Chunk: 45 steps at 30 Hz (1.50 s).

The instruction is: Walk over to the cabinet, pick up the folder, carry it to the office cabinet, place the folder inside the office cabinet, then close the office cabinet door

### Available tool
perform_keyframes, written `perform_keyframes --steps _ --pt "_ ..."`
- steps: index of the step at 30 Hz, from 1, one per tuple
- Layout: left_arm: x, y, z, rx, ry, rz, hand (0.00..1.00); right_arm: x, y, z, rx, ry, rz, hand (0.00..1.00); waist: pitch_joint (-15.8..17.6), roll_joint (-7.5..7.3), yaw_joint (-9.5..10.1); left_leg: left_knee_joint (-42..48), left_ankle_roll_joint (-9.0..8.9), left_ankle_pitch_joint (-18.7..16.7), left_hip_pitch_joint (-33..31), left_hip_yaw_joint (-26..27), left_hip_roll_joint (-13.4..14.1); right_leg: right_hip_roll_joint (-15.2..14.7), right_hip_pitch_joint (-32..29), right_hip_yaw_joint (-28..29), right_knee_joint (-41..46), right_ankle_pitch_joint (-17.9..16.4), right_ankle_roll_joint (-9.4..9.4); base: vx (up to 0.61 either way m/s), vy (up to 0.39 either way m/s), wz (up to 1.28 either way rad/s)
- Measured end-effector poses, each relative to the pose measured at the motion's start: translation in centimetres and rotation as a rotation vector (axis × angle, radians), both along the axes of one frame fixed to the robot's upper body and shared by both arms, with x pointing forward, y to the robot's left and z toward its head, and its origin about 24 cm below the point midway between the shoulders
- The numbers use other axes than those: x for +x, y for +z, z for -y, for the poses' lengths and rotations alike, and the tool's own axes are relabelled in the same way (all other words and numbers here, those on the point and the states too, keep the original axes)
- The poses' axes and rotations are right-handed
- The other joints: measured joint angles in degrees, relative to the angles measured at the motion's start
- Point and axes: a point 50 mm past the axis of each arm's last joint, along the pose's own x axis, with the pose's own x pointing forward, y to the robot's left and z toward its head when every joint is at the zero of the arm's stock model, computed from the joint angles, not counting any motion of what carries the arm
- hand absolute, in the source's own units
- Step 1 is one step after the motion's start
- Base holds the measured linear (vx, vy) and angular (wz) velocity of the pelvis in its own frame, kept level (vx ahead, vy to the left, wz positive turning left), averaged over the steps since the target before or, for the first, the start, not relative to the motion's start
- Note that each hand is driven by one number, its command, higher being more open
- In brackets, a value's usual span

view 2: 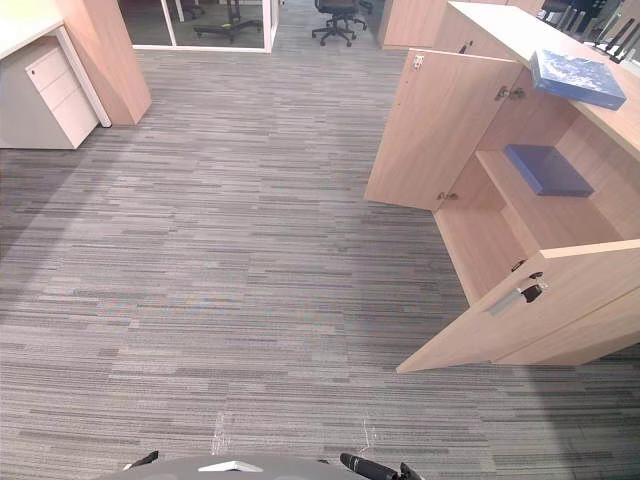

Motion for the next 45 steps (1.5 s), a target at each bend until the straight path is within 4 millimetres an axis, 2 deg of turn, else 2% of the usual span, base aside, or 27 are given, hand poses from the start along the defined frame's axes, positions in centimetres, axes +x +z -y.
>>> perform_keyframes --steps 6,14,45 --pt "-0.12 -0.02 -0.01 -0.014 0.006 -0.001 1.0 0.01 0.0 0.0 0.002 0.003 0.001 1.0 0.14 -0.19 -0.01 -1.95 1.25 1.41 0.91 0.38 -0.9 -0.57 -0.04 0.08 -0.02 0.07 0.1 -0.09 0.008 -0.03" --pt "-0.32 0.0 -0.25 -0.022 0.067 0.007 1.0 0.21 0.0 -0.13 -0.003 0.033 0.0 1.0 0.4 -0.66 -0.08 -3.98 0.8 2.32 1.65 0.92 -0.91 -0.92 -0.42 0.38 -0.31 0.3 0.19 -0.05 0.001 -0.03" --pt "-0.16 0.04 -0.28 0.001 -0.007 -0.002 1.0 0.65 0.04 -0.22 -0.005 0.057 0.008 1.0 0.65 -0.87 -1.06 -4.08 0.76 2.25 2.32 2.36 -0.87 -0.54 -0.44 1.68 -0.35 0.53 0.29 -0.02 -0.009 -0.02"
